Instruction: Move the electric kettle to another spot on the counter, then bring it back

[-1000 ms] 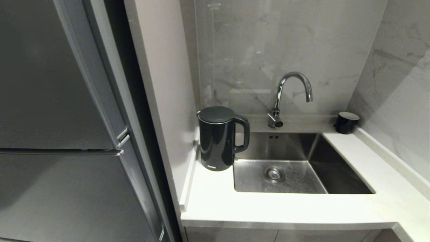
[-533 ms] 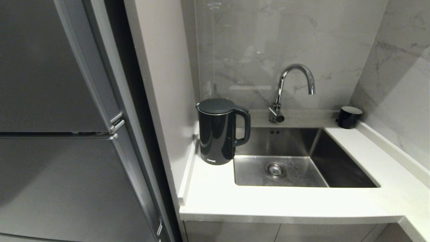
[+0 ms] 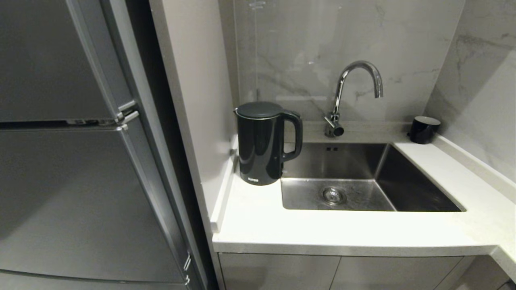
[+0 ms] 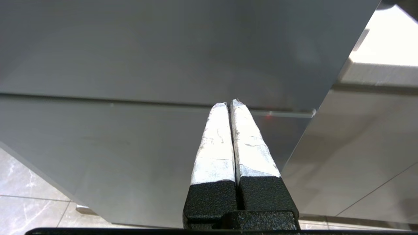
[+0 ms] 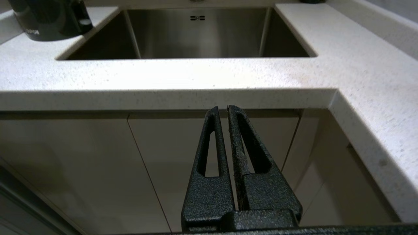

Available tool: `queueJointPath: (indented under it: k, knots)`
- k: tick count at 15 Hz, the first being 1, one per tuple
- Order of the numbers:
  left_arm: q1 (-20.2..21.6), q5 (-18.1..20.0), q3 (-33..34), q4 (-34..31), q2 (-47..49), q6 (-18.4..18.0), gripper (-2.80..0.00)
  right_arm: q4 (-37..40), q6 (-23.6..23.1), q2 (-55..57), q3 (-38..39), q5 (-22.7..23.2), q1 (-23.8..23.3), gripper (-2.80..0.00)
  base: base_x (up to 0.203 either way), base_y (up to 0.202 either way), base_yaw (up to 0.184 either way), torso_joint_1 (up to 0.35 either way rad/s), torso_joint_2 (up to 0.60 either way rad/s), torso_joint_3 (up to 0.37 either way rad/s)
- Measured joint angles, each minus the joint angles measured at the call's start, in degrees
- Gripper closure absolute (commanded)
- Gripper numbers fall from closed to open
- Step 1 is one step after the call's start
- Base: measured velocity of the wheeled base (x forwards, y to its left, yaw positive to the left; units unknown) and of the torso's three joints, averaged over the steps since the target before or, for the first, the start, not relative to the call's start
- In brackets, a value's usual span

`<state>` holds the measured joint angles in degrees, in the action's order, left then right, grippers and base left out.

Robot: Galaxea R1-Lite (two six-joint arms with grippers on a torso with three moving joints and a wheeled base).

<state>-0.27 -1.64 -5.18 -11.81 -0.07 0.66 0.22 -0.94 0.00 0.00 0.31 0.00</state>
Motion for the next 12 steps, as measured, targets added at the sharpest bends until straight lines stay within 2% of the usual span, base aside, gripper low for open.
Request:
queueJointPath:
  k: [8,12]
  knots:
    - [0.0,0.0,0.0,0.0,0.0,0.0,0.00,0.0,-0.1,0.0,0.0,0.0,0.0,0.00,0.000,0.000,0.000,-0.134,0.52,0.380]
    - [0.0,0.0,0.0,0.0,0.0,0.0,0.00,0.0,-0.5,0.0,0.0,0.1,0.0,0.00,0.000,0.000,0.000,-0.036,0.18,0.148]
